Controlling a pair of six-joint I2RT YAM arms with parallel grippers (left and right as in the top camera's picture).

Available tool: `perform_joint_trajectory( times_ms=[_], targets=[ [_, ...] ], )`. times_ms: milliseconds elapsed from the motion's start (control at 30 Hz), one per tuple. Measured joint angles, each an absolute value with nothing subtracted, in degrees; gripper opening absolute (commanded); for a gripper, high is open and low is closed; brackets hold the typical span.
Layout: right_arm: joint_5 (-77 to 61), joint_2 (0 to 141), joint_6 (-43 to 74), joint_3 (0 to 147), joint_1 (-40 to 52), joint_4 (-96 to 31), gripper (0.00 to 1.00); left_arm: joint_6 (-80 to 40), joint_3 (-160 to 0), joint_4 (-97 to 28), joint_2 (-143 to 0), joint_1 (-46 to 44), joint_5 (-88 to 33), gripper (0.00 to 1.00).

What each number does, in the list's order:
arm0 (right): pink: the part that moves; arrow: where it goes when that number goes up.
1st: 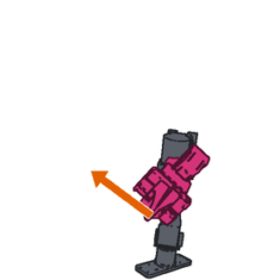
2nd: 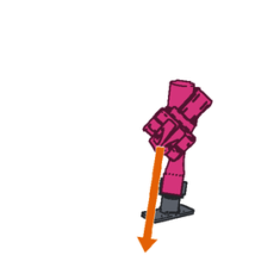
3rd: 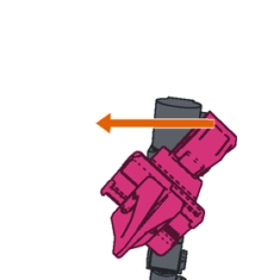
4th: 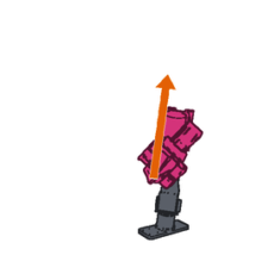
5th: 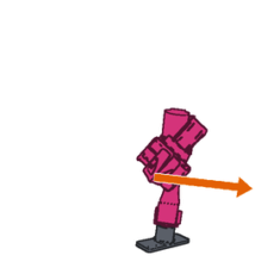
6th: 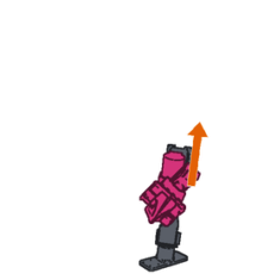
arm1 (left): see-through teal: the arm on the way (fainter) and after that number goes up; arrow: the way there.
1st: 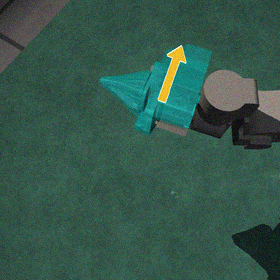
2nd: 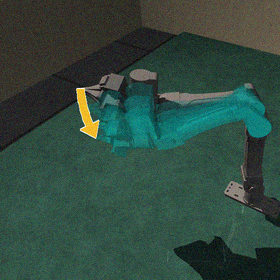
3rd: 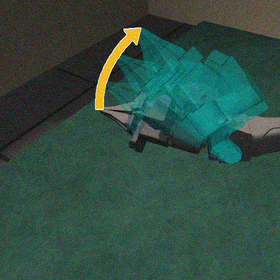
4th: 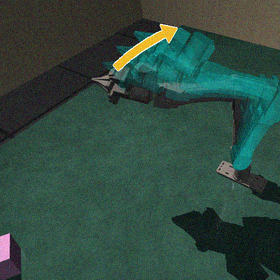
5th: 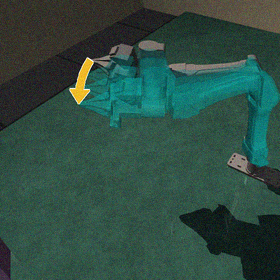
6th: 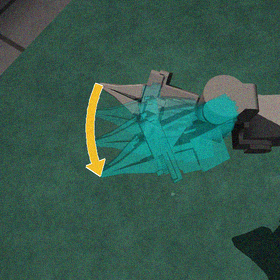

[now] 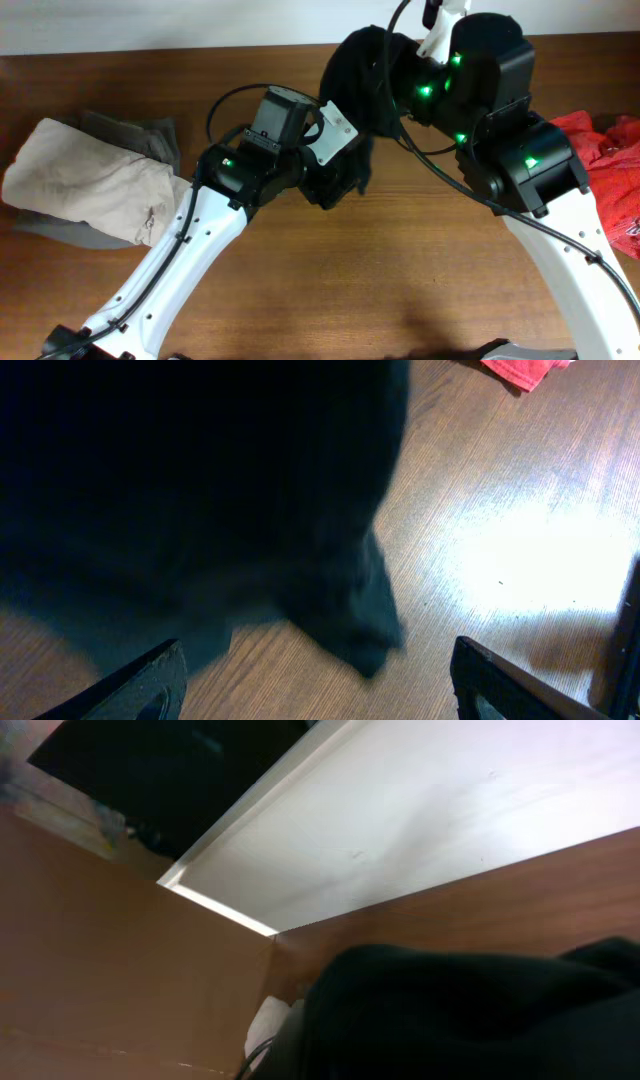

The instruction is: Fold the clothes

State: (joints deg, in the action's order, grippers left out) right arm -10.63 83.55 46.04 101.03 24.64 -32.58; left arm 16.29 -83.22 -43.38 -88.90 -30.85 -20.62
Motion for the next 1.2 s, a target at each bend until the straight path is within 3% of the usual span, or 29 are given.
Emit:
perform_joint_trajectory(
  times_ms=[233,433,667,767,967,1200],
  targets=[
    [-10.6,83.5,46.5,101.0,24.6,-32.5,0.04,16.3,-83.2,-43.4,-88.9,-30.9,-20.6,0.83],
    [-11.7,83.5,46.8,101.0,24.6,-32.3,0.04,15.8,-83.2,-43.0,-88.9,-30.9,-20.6,0.62],
    [-12.4,83.4,46.8,101.0,24.6,-32.2,0.04,15.9,-83.2,-42.5,-88.9,-30.9,-18.0,0.64],
    [-12.5,82.9,46.8,101.0,24.6,-32.1,0.04,15.8,-83.2,-42.5,-88.9,-30.9,-17.5,0.72],
    [-12.8,82.1,47.0,101.0,24.6,-32.1,0.04,13.9,-83.2,-42.4,-88.9,-30.9,-17.5,0.75],
    [-12.8,82.0,47.8,101.0,24.6,-31.0,0.04,10.2,-83.2,-41.4,-88.9,-30.9,-17.3,0.51]
  ],
)
